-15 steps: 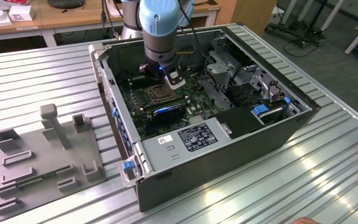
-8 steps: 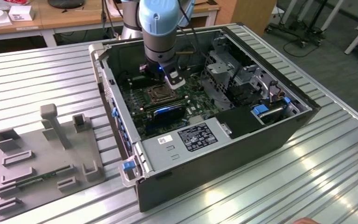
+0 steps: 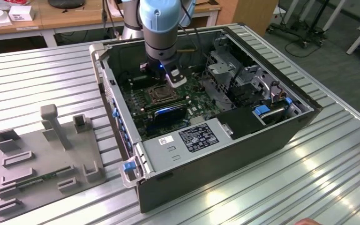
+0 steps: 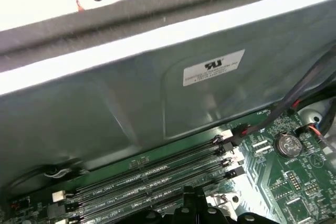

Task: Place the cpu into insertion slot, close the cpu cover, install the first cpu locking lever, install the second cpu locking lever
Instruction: 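Install the first cpu locking lever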

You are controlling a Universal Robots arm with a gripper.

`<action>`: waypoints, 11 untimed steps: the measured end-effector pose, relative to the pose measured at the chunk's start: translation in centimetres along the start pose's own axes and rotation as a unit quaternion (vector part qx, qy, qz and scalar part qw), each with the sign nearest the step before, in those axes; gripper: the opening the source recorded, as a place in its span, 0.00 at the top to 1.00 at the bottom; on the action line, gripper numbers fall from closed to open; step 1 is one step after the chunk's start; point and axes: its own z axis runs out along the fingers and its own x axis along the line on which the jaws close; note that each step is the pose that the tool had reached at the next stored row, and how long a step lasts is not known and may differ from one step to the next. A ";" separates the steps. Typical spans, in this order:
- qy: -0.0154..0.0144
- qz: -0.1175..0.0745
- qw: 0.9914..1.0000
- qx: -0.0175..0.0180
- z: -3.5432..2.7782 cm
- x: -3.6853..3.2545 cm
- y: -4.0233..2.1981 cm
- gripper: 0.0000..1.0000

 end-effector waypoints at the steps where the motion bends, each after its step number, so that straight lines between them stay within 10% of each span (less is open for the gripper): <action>1: 0.000 0.000 1.000 0.000 -0.12 -0.01 0.05 0.89; 11: -0.002 0.006 1.000 0.000 -0.02 0.19 0.57 0.89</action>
